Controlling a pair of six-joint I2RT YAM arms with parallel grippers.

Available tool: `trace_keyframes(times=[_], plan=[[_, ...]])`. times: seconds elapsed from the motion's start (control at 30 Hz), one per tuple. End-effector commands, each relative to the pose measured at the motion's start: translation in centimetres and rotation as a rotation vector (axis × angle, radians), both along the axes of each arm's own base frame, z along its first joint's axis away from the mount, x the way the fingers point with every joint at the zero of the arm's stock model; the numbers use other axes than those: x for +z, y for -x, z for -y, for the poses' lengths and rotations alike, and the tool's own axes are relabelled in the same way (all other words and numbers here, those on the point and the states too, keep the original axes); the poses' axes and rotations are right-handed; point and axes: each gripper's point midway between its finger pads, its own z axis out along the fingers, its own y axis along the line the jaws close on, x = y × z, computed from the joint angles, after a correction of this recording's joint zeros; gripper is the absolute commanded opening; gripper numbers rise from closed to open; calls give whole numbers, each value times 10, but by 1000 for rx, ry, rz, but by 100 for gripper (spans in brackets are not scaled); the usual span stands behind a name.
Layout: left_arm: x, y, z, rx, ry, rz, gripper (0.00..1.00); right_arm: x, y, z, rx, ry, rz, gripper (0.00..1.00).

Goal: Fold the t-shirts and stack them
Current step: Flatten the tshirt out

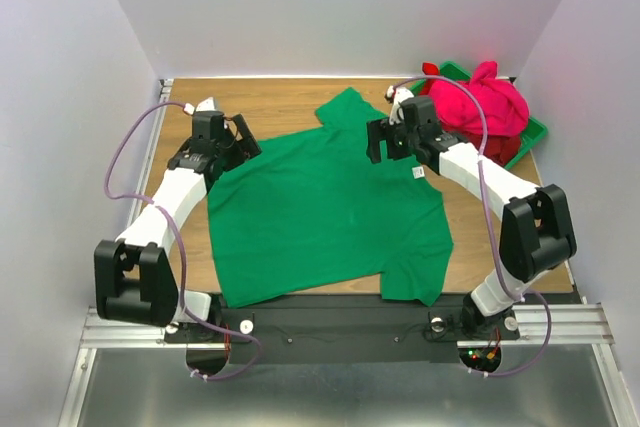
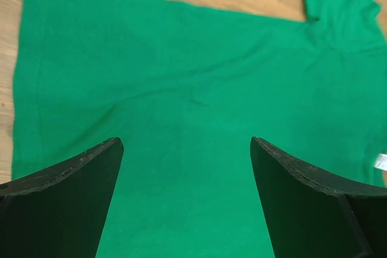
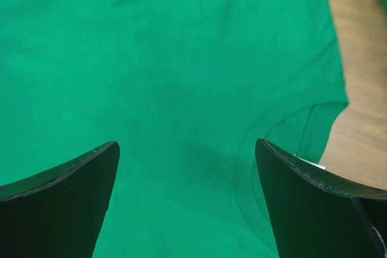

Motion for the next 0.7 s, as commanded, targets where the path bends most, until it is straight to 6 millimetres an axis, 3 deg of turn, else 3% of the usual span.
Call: trace_keyframes(times=[0.0, 0.13, 0.23, 0.43, 0.53, 0.63, 0.67], plan=[[-6, -11, 6, -27, 15, -5, 99, -5, -7, 1, -39, -7, 10, 99], [-35, -16, 15, -72, 30, -74, 99, -36, -7, 3, -54, 22, -55, 99], [-70, -19, 17, -77, 21, -167, 99, -55, -8, 5, -62, 46, -90, 98], [-81, -37, 19, -87, 11, -180, 98, -82, -14, 4, -74, 75, -141, 98], [-96, -43, 17, -91, -10, -220, 99, -93, -18, -1, -74, 70, -167, 98], [-107, -51, 8, -72, -50, -252, 99, -98, -25, -3, -85, 66, -178, 98], [-112, -53, 5, -64, -58, -264, 99, -108, -25, -2, -92, 75, -199, 98]])
